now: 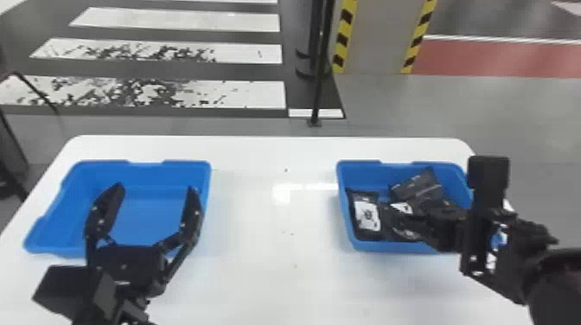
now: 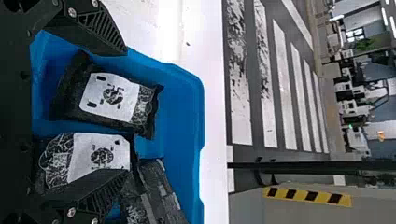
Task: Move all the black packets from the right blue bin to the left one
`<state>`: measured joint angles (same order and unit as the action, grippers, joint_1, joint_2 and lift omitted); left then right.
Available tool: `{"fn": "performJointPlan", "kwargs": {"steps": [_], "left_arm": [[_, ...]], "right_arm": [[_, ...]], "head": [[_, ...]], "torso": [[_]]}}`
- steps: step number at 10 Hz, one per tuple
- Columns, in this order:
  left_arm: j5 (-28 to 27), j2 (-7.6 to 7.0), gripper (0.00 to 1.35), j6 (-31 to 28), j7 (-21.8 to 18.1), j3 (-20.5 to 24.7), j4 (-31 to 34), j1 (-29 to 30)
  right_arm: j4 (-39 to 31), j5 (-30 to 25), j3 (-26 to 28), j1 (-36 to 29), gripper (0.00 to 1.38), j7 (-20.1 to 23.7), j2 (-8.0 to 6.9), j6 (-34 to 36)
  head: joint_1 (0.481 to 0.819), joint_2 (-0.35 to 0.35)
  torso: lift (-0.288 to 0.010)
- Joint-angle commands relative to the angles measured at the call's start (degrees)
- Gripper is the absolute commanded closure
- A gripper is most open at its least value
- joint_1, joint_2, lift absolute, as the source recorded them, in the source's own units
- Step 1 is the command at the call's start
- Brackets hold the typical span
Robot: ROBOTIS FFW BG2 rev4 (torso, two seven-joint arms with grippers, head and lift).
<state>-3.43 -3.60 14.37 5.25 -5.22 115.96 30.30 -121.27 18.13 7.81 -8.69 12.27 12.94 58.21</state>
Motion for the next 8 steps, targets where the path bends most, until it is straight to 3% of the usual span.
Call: {"fn": "performJointPlan", "kwargs": {"steps": [1,8], "left_arm": [[0.00,0.00,0.13,0.12,-0.06,-0.16,-0.02,-0.07],[1.14,0.00,0.13,0.54,-0.06,0.30,-0.02,0.07]], "right_arm": [[3.07,1.41,-1.30,3.49,0.14,-0.05,0.51,3.38],[13.90,3.23,-5.87,13.89,0.23,-2.78,1.39,11.96]], "head": [[0.695,-0.065],[0.695,-0.029]], "torso": [[-0.140],[-0.140]]}}
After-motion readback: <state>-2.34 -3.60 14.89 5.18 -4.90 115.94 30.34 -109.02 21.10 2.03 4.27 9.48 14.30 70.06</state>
